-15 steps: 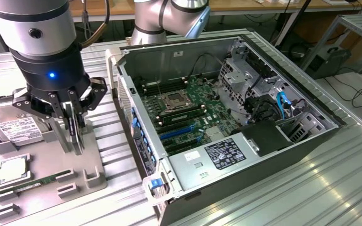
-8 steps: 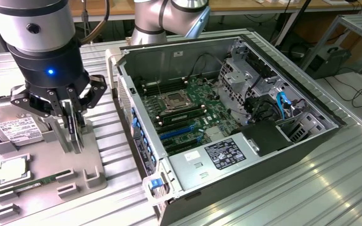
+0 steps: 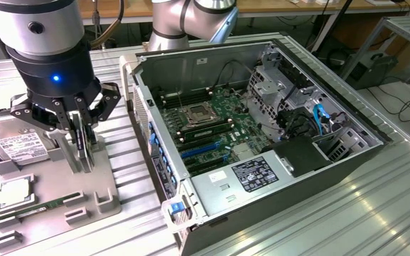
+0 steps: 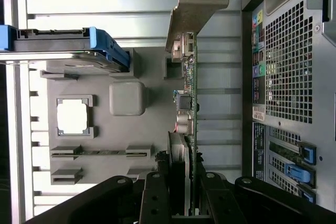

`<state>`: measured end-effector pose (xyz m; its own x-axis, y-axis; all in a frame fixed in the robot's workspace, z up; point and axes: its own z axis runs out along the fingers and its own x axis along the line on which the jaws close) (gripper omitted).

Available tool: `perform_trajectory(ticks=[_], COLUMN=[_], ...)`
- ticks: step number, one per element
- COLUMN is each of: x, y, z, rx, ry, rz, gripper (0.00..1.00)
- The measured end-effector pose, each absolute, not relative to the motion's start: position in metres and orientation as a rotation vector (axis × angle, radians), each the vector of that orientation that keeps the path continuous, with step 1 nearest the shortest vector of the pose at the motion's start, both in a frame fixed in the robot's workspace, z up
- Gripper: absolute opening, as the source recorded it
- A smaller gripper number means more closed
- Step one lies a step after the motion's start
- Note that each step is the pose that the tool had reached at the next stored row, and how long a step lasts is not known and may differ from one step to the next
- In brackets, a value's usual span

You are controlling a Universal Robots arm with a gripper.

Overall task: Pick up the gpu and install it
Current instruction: 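Pick up the gpu and move the gpu toward the slot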

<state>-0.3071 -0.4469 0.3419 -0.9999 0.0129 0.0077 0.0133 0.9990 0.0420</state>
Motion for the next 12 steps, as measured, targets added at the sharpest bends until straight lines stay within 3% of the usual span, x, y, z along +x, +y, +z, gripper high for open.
perform_trajectory(ticks=[12], x=[-0.307], y=[-0.4469], z=[0.3483], rx=[-0.02], ry=[-3.133], rz=[-0.066], gripper=[0.27])
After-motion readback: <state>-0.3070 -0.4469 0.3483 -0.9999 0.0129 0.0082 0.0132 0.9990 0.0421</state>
